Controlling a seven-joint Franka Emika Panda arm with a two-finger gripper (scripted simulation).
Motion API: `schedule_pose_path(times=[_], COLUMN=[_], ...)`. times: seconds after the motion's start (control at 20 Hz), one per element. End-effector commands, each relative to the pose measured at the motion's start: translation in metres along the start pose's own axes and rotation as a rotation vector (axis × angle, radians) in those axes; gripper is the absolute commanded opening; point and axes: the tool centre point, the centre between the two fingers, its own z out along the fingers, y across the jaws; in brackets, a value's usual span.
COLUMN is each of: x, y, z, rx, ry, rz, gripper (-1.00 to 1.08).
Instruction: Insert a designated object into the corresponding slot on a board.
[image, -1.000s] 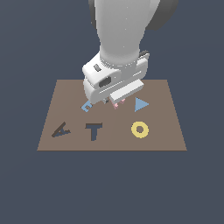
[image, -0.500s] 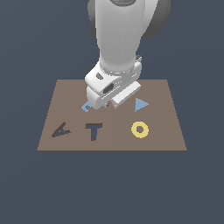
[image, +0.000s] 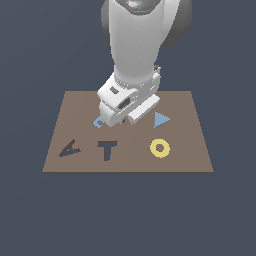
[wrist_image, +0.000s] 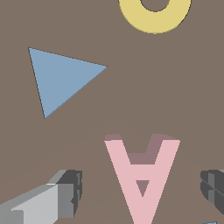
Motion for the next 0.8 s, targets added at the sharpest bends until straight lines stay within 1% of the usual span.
schedule_pose_path(times=[0.0, 0.25, 0.3, 0.75], x=[-0.0003, -0.0006, -0.0006, -0.0006], y=[-0.0003, -0.0003, -0.0003, -0.0003], z=[0.0075, 0.016, 0.016, 0.016], rx=[0.0, 0.0, 0.0, 0.0], ry=[-0.001, -0.001, -0.001, -0.001], rz=[-0.002, -0.004, -0.004, -0.004], gripper=[1.0, 1.0, -1.0, -1.0])
